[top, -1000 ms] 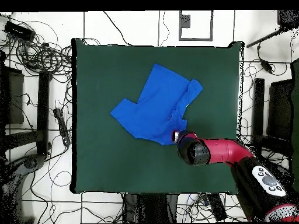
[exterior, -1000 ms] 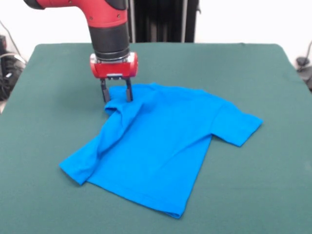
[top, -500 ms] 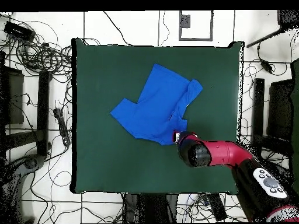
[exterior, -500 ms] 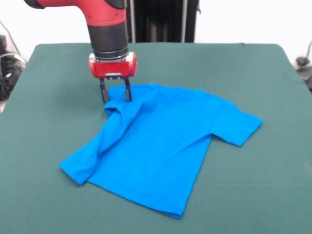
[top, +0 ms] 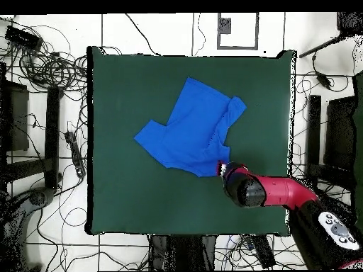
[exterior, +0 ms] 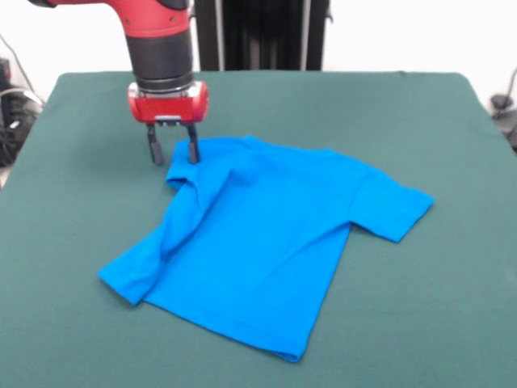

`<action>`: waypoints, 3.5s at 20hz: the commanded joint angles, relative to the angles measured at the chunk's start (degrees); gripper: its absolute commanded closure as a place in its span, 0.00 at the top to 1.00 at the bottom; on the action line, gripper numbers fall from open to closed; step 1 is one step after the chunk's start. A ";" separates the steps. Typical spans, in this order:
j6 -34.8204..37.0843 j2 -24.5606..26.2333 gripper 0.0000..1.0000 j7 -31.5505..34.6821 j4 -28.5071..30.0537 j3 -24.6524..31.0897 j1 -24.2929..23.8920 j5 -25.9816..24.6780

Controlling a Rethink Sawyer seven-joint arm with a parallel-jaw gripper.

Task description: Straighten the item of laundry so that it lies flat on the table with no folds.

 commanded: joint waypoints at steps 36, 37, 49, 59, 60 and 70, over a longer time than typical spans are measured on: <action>-3.67 2.67 1.00 4.94 5.08 -2.31 6.66 -1.57; -3.79 2.79 1.00 5.00 5.10 -2.27 6.80 -1.43; -4.30 1.89 0.00 5.11 5.63 -3.77 7.83 -0.46; -4.30 1.46 0.00 5.03 6.49 -3.83 7.95 0.34; -4.31 1.41 0.00 5.05 6.52 -3.87 8.00 0.35; -2.58 -3.70 0.00 4.55 9.93 -5.73 6.45 0.33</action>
